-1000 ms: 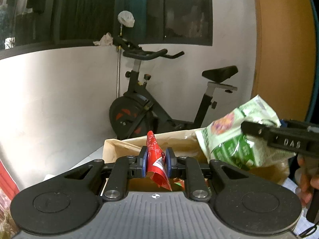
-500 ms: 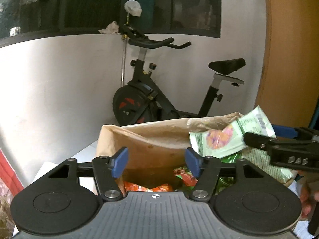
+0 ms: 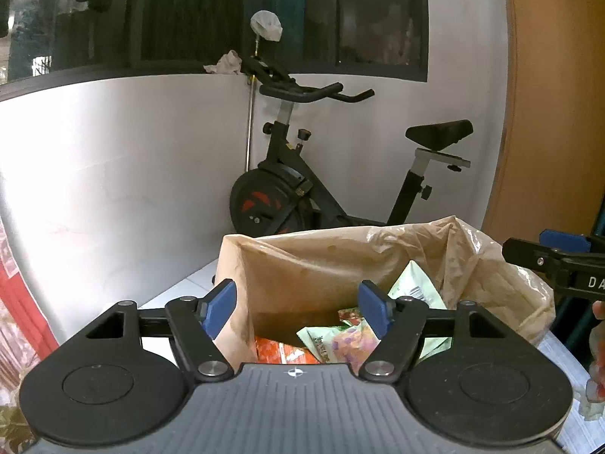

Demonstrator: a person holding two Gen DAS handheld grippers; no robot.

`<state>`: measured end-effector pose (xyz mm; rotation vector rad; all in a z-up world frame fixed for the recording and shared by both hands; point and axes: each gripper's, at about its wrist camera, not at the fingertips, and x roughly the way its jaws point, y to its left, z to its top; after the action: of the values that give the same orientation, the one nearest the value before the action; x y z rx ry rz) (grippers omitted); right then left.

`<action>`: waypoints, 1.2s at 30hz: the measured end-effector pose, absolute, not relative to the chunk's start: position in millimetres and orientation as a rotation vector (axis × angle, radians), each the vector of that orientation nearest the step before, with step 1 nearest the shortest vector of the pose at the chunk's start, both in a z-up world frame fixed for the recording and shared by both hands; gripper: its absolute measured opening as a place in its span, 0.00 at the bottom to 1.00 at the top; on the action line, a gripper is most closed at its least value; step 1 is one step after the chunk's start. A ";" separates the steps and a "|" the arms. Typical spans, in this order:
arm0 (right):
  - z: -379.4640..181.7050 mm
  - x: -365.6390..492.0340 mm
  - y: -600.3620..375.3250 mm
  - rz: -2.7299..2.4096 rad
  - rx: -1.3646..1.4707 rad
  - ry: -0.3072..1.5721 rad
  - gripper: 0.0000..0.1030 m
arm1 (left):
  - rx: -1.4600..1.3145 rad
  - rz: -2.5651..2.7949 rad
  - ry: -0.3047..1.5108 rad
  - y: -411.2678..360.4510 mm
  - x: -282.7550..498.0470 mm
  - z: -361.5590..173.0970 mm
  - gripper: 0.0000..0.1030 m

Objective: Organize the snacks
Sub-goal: 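Lift both open tools out of the box back toward the snack pile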

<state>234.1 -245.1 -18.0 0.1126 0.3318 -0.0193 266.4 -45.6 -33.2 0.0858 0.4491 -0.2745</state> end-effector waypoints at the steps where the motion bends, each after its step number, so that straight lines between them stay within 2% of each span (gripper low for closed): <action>1: -16.8 231.0 -244.4 -0.013 0.112 0.326 0.85 | 0.088 -0.274 0.446 -45.5 264.0 -32.5 0.71; 17: -35.3 178.3 -233.4 0.066 0.058 0.317 0.85 | 0.053 -0.285 0.457 -23.3 202.0 -47.1 0.71; 29: -80.4 132.4 -223.7 0.117 0.038 0.336 0.85 | -0.023 -0.267 0.604 1.8 153.4 -123.7 0.71; 36: -117.3 109.6 -207.0 0.157 0.008 0.414 0.83 | -0.034 -0.275 0.731 7.5 139.1 -175.3 0.67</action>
<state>109.6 -207.0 -117.3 0.0075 0.4135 0.1572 139.1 7.5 -175.3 -0.0339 0.7311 -0.2747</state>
